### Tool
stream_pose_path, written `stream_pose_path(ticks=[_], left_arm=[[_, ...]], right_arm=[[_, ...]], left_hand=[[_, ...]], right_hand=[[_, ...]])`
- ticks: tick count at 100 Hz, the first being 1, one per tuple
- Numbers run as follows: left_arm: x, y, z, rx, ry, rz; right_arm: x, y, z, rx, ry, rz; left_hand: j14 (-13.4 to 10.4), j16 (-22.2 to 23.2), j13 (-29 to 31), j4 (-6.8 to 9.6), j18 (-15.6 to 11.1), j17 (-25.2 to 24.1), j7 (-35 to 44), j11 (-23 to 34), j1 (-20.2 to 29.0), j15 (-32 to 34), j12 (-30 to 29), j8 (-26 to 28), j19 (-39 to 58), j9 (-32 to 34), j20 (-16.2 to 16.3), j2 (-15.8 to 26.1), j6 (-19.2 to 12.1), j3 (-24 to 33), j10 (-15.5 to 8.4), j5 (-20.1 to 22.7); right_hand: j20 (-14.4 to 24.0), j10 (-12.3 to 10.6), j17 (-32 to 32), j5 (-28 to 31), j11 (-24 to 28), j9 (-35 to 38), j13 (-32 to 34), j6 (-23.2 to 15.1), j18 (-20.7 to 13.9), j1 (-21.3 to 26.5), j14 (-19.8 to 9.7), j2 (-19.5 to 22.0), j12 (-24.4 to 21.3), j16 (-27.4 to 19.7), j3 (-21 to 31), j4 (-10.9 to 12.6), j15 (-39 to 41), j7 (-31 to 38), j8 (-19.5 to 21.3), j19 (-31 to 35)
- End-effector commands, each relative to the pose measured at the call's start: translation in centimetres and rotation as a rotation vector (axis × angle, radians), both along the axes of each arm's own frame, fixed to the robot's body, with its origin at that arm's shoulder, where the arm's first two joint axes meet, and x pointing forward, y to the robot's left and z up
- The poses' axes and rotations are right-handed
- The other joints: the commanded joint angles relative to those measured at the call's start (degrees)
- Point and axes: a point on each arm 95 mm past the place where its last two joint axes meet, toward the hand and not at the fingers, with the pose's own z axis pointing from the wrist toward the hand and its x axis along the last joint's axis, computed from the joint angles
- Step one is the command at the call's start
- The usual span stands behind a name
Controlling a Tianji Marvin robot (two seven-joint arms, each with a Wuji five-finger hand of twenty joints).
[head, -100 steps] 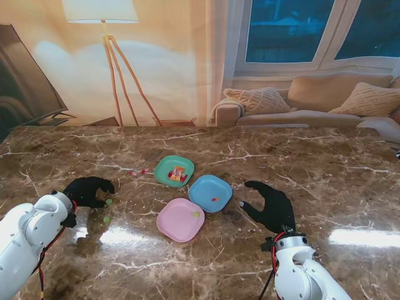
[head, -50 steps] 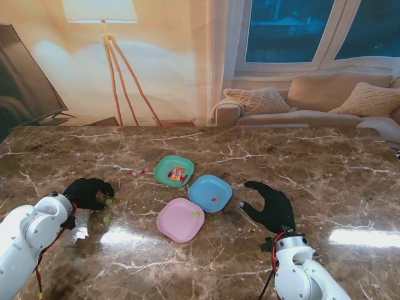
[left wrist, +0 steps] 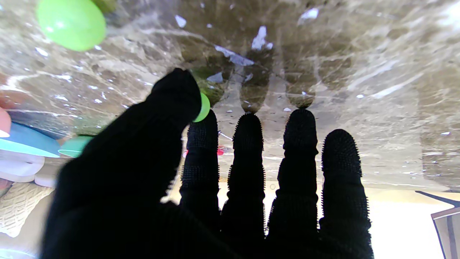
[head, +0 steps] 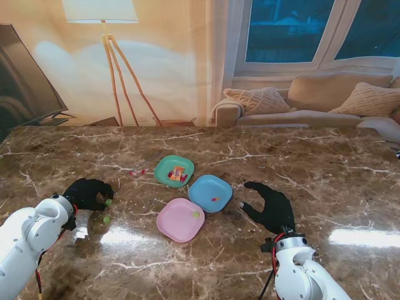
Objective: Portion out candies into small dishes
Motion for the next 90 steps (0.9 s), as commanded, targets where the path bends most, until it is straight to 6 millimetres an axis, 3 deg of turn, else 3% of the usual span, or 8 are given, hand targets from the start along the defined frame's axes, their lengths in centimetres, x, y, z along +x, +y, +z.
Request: stream_pose_path(ticks=[1, 10, 28, 37, 48, 66, 90], left_arm=[[-1.39, 0.23, -2.56, 0.015, 0.066, 0.002], [-1.45, 0.27, -2.61, 0.019, 0.061, 0.003], [-1.52, 0.34, -2.69, 0.016, 0.05, 0.0], [-1.5, 0.37, -2.75, 0.017, 0.043, -0.002], [-1.48, 0.41, -2.88, 0.011, 0.035, 0.0], [-1.55, 0.44, -3.0, 0.007, 0.044, 0.001], [-1.61, 0.47, -3.2, -0.001, 0.043, 0.005]], right_arm=[[-0.34, 0.03, -0.58, 0.0, 0.027, 0.004], [-0.3, 0.07, -0.58, 0.0, 0.029, 0.005], [-0.27, 0.12, -0.61, 0.002, 0.029, 0.007], [-0.27, 0.13, -0.66, 0.001, 0.031, 0.007], [-0.3, 0.13, -0.69, 0.001, 0.033, 0.008], [-0.28, 0.14, -0.69, 0.001, 0.033, 0.008], [-0.22, 0.16, -0.68, 0.0, 0.034, 0.011]], left_hand=[[-2.2, -2.5, 5.51, -1.69, 2.01, 0.65, 2.35, 0.7, 3.23, -0.29, 4.02, -0.29, 2.57, 2.39, 1.21, 0.17, -1.38, -0.98, -0.13, 1.28], [-2.46, -2.36, 6.7, -1.2, 1.67, 2.23, 3.43, -0.92, 5.34, 0.48, 8.96, -1.0, 3.57, 4.37, 0.98, 0.69, -1.64, -1.94, -0.15, 1.65], [-2.55, -2.3, 8.1, -1.25, 1.98, 3.41, 4.26, -1.51, 5.69, 1.05, 9.79, -1.36, 4.28, 6.43, 0.88, 0.5, -2.01, -2.78, -0.17, 2.82], [-2.49, -2.43, 9.31, -0.4, 2.02, 4.53, 7.37, -3.63, 7.56, 1.9, 12.0, -3.28, 5.49, 9.36, 0.26, 0.88, -2.95, -5.99, -0.3, 3.71], [-2.32, -2.42, 9.89, -0.44, 2.44, 5.04, 7.91, -3.89, 7.57, 2.16, 12.0, -3.65, 6.05, 10.22, 0.35, 0.89, -3.26, -6.7, -0.29, 4.2], [-2.02, -2.61, 8.42, -1.13, 3.13, 3.35, 4.57, -1.76, 4.8, 1.49, 8.62, -3.94, 5.93, 6.24, 0.56, 0.58, -1.11, -4.81, 0.73, 2.82], [-1.75, -2.39, 8.48, -1.36, 3.58, 2.78, 4.65, -0.93, 4.58, 1.84, 8.65, -3.85, 5.67, 6.72, 0.72, 1.55, -1.89, -5.92, 0.91, 3.21]], right_hand=[[1.54, -0.13, -0.3, 1.21, 0.32, 0.29, -1.08, -1.35, -0.1, -1.6, 0.1, 0.53, 0.64, 0.89, 1.23, 1.02, -0.04, 0.67, 0.78, -1.04], [1.59, -0.14, -0.28, 1.25, 0.34, 0.34, -1.01, -1.42, -0.08, -1.59, 0.08, 0.53, 0.66, 0.9, 1.28, 0.98, -0.01, 0.7, 0.8, -1.03], [1.66, -0.21, -0.26, 1.2, 0.35, 0.35, -1.13, -1.41, -0.04, -1.63, 0.15, 0.56, 0.69, 0.89, 1.28, 0.94, -0.06, 0.69, 0.8, -1.06], [1.7, -0.12, -0.27, 1.18, 0.33, 0.3, -1.18, -1.49, -0.05, -1.61, 0.17, 0.55, 0.69, 0.88, 1.3, 0.95, -0.08, 0.68, 0.8, -1.08], [1.78, -0.25, -0.19, 1.4, 0.36, 0.39, -1.19, -1.6, 0.1, -1.65, 0.2, 0.58, 0.72, 0.89, 1.3, 0.94, -0.07, 0.78, 0.83, -1.02], [1.9, -0.15, -0.27, 1.47, 0.35, 0.39, -1.25, -1.67, 0.14, -1.65, 0.25, 0.61, 0.75, 0.9, 1.28, 0.95, -0.09, 0.82, 0.85, -1.01], [2.01, -0.23, -0.27, 1.76, 0.44, 0.59, -1.27, -1.96, 0.15, -1.66, 0.22, 0.58, 0.84, 0.92, 1.28, 0.94, -0.09, 0.95, 0.9, -1.04]])
